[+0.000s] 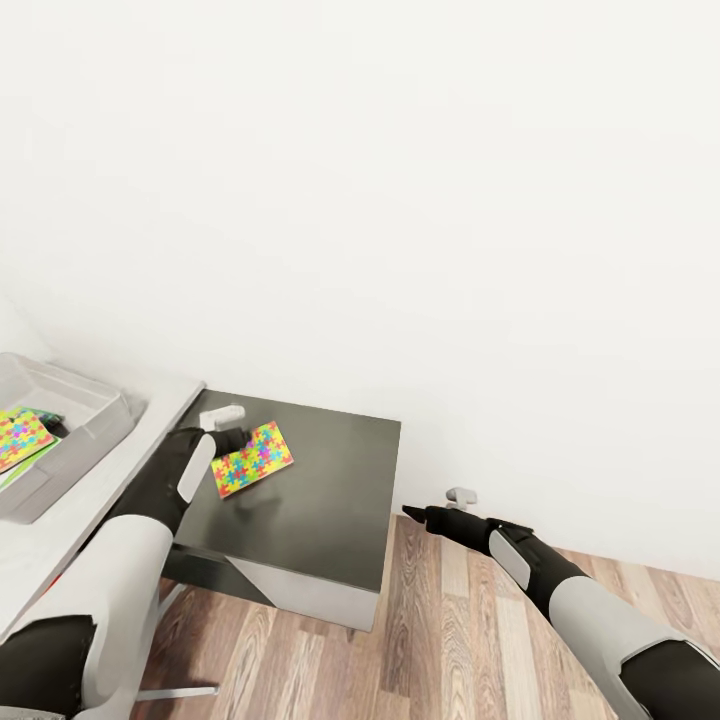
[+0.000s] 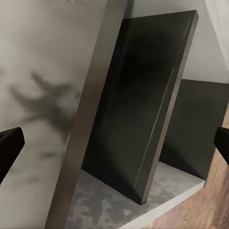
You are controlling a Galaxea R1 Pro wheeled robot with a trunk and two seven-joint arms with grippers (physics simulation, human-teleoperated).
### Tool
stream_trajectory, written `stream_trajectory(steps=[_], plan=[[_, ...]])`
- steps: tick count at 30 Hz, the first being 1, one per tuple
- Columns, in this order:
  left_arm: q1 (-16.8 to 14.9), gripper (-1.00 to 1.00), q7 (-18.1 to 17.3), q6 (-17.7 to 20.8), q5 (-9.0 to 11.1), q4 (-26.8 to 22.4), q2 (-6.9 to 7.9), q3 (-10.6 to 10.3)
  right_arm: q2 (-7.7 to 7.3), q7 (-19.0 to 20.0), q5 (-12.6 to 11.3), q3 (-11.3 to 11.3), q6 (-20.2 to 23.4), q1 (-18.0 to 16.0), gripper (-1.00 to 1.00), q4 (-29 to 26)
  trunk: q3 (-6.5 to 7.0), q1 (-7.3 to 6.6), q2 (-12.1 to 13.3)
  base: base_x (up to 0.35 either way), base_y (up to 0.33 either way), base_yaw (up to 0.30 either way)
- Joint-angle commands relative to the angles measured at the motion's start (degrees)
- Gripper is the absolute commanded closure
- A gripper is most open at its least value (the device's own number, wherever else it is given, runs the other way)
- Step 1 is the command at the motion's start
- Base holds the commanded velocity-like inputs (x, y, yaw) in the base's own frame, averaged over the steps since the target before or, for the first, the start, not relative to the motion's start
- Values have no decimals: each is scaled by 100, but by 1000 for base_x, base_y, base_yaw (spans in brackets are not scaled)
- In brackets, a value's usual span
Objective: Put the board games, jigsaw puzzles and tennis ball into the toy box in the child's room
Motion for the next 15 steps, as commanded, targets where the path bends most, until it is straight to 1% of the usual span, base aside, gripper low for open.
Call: stream_trajectory(steps=[1, 5, 7, 9, 10, 11, 13, 15], plan=[[-12, -100, 45, 18, 60, 53, 1, 3, -5, 5, -55, 22, 37, -4, -100, -8, -10, 3, -11, 0, 0, 0], [-85, -100, 49, -118, -37, 318, -11, 15, -5, 13, -55, 22, 37, -4, -100, -13, -10, 3, -11, 0, 0, 0], [-191, -100, 51, -368, -291, 531, -19, 24, -4, 16, -55, 22, 37, -4, -100, -15, -10, 3, -11, 0, 0, 0], [-308, -100, 53, -648, -622, 832, -19, 27, 1, 17, -55, 27, 37, -4, -100, -15, -10, 3, -11, 0, 0, 0], [-342, -100, 53, -731, -701, 913, -19, 28, 1, 17, -55, 28, 37, -4, -100, -15, -10, 3, -11, 0, 0, 0], [-401, -100, 53, -918, -828, 1061, -20, 28, 2, 17, -55, 29, 37, -4, -100, -15, -10, 3, -11, 0, 0, 0], [-444, -100, 53, -1107, -912, 1171, -19, 29, 3, 17, -55, 28, 36, -4, -100, -15, -10, 3, -11, 0, 0, 0], [-489, -100, 53, -1376, -1000, 1289, -20, 29, 3, 18, -55, 30, 26, -4, -100, -15, -10, 3, -11, 0, 0, 0]])
